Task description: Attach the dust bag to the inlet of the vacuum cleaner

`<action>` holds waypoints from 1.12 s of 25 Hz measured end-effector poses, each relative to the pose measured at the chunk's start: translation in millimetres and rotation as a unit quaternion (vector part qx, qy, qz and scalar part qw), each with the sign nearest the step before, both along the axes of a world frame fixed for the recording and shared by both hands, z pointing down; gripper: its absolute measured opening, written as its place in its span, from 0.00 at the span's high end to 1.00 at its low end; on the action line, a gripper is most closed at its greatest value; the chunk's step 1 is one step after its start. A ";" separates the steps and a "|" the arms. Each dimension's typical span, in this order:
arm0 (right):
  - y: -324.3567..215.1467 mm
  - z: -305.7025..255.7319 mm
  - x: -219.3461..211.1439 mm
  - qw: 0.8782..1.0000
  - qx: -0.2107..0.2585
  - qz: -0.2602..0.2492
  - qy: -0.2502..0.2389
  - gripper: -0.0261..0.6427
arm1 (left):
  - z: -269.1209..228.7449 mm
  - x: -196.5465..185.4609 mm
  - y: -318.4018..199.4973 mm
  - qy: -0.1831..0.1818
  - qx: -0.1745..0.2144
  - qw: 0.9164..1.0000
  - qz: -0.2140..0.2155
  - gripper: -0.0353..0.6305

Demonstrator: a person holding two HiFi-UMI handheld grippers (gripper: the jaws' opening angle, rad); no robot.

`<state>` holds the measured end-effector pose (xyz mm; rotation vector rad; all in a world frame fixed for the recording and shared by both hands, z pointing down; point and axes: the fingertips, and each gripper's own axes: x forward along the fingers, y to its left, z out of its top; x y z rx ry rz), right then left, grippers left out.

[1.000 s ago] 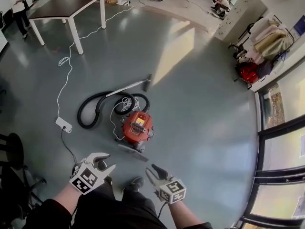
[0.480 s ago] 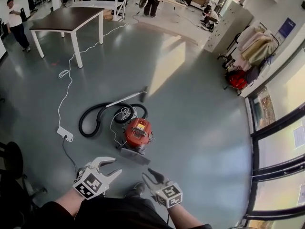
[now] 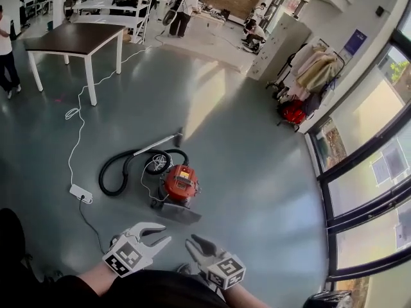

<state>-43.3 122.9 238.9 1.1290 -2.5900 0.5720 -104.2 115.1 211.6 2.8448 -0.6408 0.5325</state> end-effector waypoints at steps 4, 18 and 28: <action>7.4 -29.2 6.4 0.999 0.041 0.006 -0.030 0.93 | -22.7 -0.7 10.9 0.025 0.027 0.999 -0.020 0.92; 55.0 -103.1 60.5 0.984 0.118 -0.030 -0.134 0.97 | -67.7 97.3 63.6 0.091 0.023 0.995 -0.019 0.92; 63.5 -93.3 63.0 0.989 0.107 -0.043 -0.097 0.97 | -66.3 104.1 69.4 0.093 0.013 0.995 -0.021 0.92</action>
